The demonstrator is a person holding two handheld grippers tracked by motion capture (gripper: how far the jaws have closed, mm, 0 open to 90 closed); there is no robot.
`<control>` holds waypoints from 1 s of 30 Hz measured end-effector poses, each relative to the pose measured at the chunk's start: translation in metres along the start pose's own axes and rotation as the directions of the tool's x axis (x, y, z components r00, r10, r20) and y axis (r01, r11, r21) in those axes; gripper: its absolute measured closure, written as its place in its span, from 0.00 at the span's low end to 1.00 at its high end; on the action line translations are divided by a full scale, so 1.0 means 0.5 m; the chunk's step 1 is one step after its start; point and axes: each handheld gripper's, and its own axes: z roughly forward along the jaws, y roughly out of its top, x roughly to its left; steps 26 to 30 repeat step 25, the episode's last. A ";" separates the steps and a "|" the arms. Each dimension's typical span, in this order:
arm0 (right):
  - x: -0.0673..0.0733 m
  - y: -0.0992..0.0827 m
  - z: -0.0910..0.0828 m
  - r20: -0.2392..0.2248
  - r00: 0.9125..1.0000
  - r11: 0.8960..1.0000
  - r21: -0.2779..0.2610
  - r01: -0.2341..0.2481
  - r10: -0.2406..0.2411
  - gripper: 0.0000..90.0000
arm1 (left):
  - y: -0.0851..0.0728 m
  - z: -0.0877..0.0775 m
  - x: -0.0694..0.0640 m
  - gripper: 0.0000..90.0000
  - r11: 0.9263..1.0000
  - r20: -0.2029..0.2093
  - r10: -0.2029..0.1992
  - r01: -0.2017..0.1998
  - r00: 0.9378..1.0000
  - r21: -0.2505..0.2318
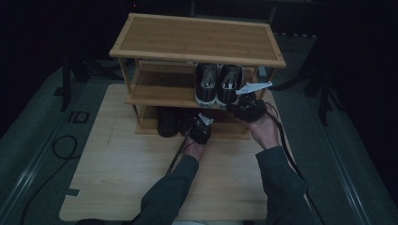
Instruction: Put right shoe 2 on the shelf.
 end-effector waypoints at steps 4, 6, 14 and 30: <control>0.003 -0.002 0.000 0.008 1.000 1.000 0.001 -0.001 0.001 1.00 | 0.000 0.000 0.001 1.00 1.000 0.006 0.009 -0.009 1.000 0.000; 0.007 -0.011 -0.003 0.014 1.000 1.000 -0.012 -0.012 0.013 1.00 | 0.000 0.000 0.002 1.00 1.000 0.007 0.008 -0.008 1.000 0.000; 0.030 -0.047 -0.035 -0.019 1.000 1.000 -0.012 -0.007 0.007 0.97 | 0.000 0.000 0.001 1.00 1.000 0.007 0.011 -0.011 1.000 0.000; 0.009 -0.128 -0.003 -0.044 0.995 0.994 0.074 -0.085 0.088 0.94 | 0.000 0.001 0.001 1.00 1.000 0.014 0.013 -0.013 1.000 -0.001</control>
